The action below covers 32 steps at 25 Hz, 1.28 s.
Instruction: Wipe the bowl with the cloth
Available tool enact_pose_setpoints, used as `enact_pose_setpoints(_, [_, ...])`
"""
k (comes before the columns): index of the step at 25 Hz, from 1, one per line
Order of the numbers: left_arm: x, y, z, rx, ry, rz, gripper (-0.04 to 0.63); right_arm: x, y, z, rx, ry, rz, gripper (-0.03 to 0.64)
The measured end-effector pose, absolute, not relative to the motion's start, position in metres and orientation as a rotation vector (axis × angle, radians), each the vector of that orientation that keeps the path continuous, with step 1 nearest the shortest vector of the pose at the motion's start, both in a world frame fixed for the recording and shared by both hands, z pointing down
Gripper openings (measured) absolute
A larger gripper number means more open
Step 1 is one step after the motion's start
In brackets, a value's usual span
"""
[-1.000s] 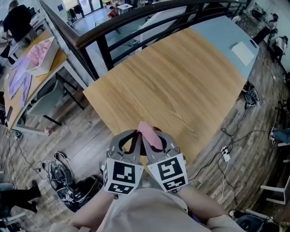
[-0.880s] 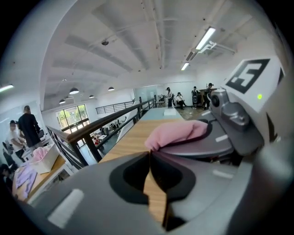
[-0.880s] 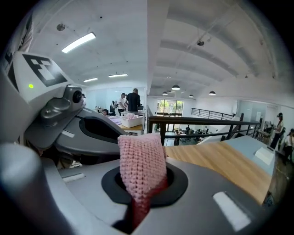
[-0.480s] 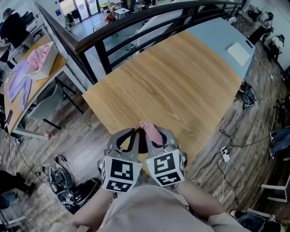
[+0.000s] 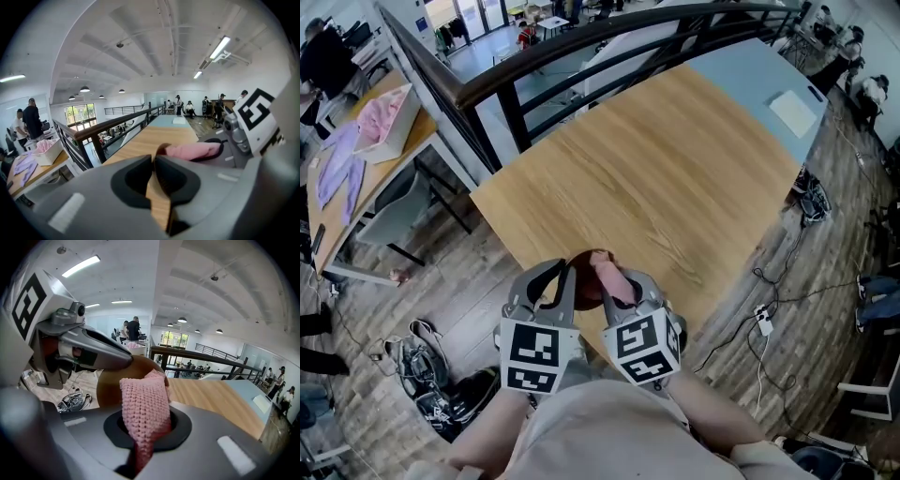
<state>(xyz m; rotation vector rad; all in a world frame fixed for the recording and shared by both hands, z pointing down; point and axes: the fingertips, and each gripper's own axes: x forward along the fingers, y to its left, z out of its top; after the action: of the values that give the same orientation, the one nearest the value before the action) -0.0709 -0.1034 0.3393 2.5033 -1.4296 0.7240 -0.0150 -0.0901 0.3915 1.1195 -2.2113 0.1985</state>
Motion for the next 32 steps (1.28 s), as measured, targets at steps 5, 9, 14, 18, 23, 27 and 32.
enact_pose_setpoints(5, [-0.075,-0.103,0.342,2.472,-1.429,0.674,0.023,-0.030,-0.071,0.403,1.012,-2.240,0.262,0.015])
enact_pose_setpoints(9, [-0.076,-0.101,0.351,2.447,-1.410,0.667,0.021,-0.052,-0.056,0.404,0.870,-2.294,0.327,0.014])
enact_pose_setpoints(14, [-0.077,-0.098,0.352,2.442,-1.441,0.657,0.018,-0.071,-0.051,0.394,0.764,-2.321,0.284,0.014])
enact_pose_setpoints(18, [-0.082,-0.099,0.351,2.437,-1.456,0.657,0.014,-0.069,-0.057,0.392,0.733,-2.290,0.216,0.014])
enact_pose_setpoints(23, [-0.078,-0.093,0.353,2.467,-1.481,0.722,0.014,-0.070,-0.060,0.394,0.719,-2.271,0.164,0.014])
enact_pose_setpoints(27, [-0.073,-0.088,0.362,2.472,-1.447,0.755,0.014,-0.069,-0.068,0.393,0.749,-2.293,0.165,0.014])
enact_pose_setpoints(32, [-0.072,-0.083,0.364,2.479,-1.458,0.778,0.014,-0.056,-0.082,0.386,0.836,-2.314,0.182,0.012])
